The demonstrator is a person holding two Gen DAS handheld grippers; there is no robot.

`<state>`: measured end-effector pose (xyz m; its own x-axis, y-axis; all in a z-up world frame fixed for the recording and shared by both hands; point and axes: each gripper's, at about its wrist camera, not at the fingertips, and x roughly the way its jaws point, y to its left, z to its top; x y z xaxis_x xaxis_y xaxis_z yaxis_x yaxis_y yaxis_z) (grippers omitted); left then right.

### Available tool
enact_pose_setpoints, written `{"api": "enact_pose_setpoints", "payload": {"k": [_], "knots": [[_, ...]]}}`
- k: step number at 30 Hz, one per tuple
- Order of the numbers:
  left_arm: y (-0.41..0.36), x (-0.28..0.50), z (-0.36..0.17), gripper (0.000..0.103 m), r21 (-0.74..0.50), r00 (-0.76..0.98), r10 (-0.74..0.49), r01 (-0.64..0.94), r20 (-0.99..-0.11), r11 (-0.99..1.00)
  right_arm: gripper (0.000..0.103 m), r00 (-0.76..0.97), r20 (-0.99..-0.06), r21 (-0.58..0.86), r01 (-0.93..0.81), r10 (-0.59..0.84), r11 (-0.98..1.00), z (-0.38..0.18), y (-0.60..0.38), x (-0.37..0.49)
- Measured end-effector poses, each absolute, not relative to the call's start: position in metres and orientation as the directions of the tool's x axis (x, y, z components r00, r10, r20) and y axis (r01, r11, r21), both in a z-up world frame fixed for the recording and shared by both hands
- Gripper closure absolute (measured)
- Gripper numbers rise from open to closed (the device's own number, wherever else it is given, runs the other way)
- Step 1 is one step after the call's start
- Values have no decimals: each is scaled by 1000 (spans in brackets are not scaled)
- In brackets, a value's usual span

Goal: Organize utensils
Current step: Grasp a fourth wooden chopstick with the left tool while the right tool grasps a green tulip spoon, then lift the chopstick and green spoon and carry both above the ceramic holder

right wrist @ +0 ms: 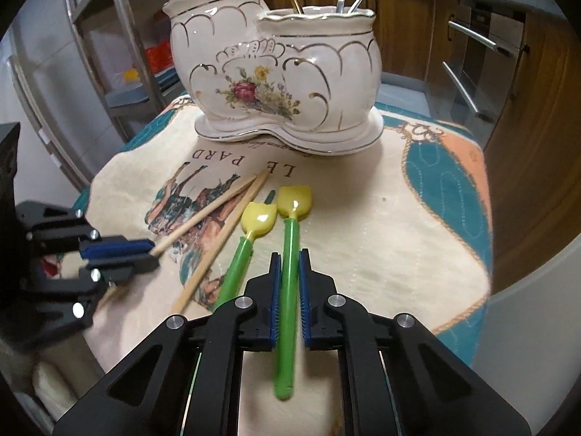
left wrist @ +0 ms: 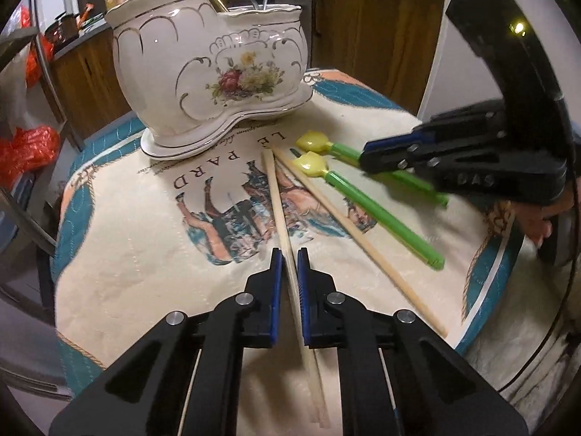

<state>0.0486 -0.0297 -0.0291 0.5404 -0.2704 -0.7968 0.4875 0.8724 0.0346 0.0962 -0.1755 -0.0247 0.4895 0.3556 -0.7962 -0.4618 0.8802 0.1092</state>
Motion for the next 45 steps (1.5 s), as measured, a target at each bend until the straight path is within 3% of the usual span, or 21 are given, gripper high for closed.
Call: {"api": "enact_pose_setpoints", "payload": {"k": [5, 11, 15, 23, 33, 40, 45], "knots": [[-23, 51, -27, 96, 88, 512, -233, 527, -827, 845, 93, 454, -830, 84, -475, 325, 876, -25, -179, 95], [-21, 64, -28, 94, 26, 489, -258, 499, -833, 866, 87, 447, -836, 78, -475, 317, 877, -29, -175, 100], [-23, 65, -30, 94, 21, 508, -259, 482, -821, 876, 93, 461, -828, 69, -479, 318, 875, -29, -173, 99], [-22, 56, -28, 97, 56, 559, -255, 479, -789, 876, 93, 520, -784, 74, -466, 340, 882, -23, -180, 92], [13, 40, 27, 97, 36, 731, -341, 446, -591, 894, 93, 629, -649, 107, -482, 428, 870, 12, -192, 83], [24, 52, 62, 97, -9, 768, -413, 469, -489, 883, 93, 705, -498, 145, -506, 504, 850, 52, -199, 88], [33, 75, 88, 97, -76, 829, -421, 424, -368, 902, 93, 765, -383, 159, -497, 518, 853, 78, -201, 100]]}}
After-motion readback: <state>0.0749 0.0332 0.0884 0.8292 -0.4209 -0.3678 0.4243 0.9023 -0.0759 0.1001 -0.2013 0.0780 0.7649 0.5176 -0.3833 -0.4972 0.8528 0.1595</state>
